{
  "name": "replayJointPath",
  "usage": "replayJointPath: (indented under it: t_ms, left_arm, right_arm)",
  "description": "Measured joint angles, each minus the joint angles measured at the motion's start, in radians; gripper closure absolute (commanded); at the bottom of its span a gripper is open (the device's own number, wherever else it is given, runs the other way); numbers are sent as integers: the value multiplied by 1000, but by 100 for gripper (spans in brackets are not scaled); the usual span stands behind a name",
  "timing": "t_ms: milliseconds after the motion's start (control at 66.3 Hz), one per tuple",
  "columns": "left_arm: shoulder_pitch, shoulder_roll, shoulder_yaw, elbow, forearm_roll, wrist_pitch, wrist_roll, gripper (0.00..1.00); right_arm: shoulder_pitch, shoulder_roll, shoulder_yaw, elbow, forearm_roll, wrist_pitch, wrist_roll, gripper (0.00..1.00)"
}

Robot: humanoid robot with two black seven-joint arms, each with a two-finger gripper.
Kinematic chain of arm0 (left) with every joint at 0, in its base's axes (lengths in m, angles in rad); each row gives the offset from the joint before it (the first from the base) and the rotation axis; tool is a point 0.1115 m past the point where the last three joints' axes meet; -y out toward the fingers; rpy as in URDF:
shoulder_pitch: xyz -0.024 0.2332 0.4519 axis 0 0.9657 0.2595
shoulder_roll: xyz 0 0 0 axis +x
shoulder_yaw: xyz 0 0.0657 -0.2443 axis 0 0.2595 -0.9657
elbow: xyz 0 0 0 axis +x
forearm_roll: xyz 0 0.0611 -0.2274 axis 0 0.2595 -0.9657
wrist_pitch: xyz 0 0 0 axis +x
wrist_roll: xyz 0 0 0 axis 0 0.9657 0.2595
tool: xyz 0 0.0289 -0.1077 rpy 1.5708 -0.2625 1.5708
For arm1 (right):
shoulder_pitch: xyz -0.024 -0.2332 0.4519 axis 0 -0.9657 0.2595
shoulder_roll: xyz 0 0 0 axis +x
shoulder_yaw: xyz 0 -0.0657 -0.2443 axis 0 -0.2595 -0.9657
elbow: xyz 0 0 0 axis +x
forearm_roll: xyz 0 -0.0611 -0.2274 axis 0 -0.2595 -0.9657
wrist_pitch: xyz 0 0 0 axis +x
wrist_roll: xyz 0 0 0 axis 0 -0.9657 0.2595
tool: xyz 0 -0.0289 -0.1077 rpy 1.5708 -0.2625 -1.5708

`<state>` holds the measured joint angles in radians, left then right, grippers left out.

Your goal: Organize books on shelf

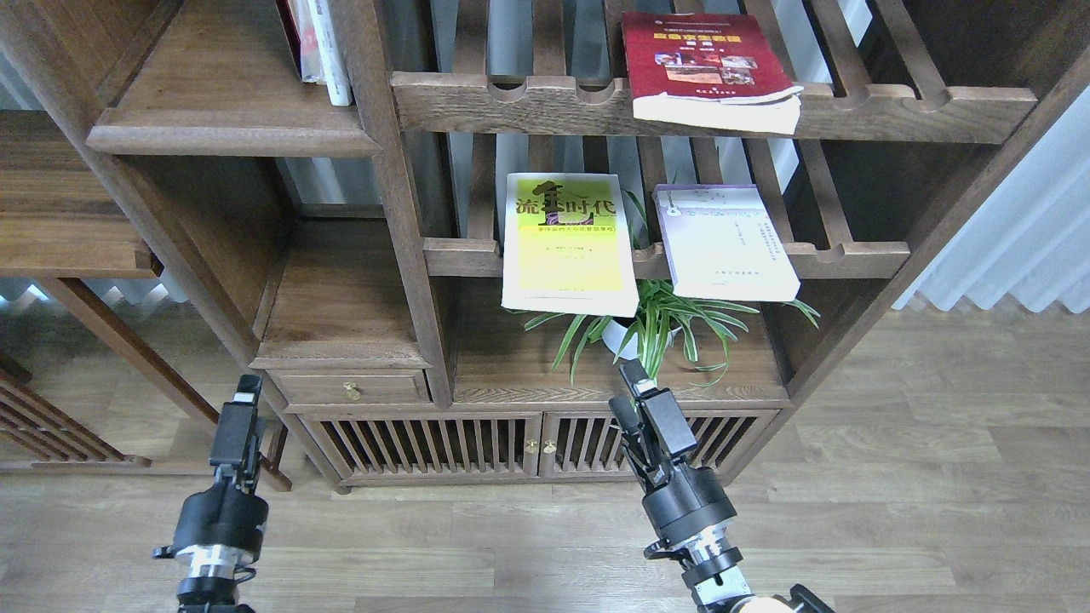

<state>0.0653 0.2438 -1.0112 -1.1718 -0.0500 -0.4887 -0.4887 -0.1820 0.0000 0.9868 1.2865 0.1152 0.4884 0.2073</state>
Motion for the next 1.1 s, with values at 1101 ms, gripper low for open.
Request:
replayJointPath:
  t_ms: [1101]
  left_arm:
    - [-53, -6, 63, 58, 19, 0, 0, 0]
  right_arm:
    - [-1, 0, -59, -34, -7, 0, 3, 1]
